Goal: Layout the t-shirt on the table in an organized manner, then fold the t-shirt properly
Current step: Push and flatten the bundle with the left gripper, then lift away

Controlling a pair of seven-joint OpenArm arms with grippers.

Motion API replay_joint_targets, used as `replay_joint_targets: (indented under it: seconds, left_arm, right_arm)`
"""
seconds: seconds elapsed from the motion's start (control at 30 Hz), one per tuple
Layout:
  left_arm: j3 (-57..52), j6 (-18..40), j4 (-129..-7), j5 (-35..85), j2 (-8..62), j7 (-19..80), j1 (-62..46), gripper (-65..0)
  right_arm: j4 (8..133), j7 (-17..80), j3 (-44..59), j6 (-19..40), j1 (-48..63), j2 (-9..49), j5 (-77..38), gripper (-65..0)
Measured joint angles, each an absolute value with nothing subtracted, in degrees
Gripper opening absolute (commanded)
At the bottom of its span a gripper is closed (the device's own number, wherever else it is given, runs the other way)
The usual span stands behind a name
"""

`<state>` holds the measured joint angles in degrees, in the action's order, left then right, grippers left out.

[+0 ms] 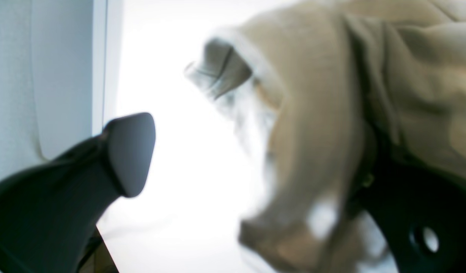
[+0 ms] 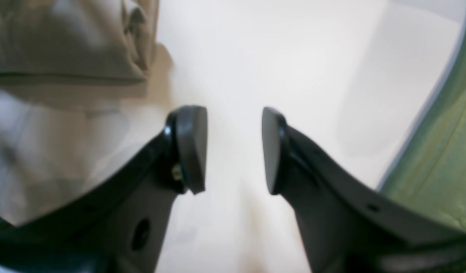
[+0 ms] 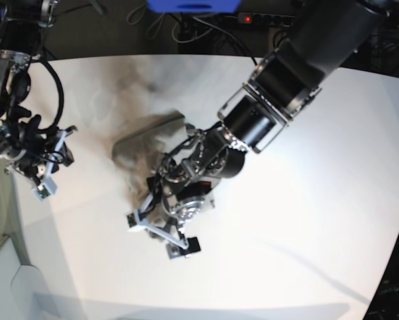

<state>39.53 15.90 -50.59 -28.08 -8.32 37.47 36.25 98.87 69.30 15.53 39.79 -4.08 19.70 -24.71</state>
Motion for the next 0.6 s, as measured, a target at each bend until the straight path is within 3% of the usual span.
replay_joint_targets:
  seconds: [0.23, 0.4, 0.6]
  left_arm:
    - [37.34, 15.99, -50.39, -27.88, -8.62, 41.54, 37.08, 0.0]
    - [23.75, 15.94, -51.64, -27.79, -8.40, 43.09, 37.12, 0.0]
    - [8.88, 15.90, -61.73, -27.97, -8.40, 47.44, 34.74, 0.0]
  right_arm:
    - [98.85, 69.28, 15.59, 39.79, -4.45, 19.70, -24.51, -39.9]
    - [98.76, 69.65, 15.29, 39.77, -5.19, 19.68, -24.45, -39.9]
    - [98.80, 69.43, 14.22, 39.79, -5.37, 18.50, -24.69, -39.9]
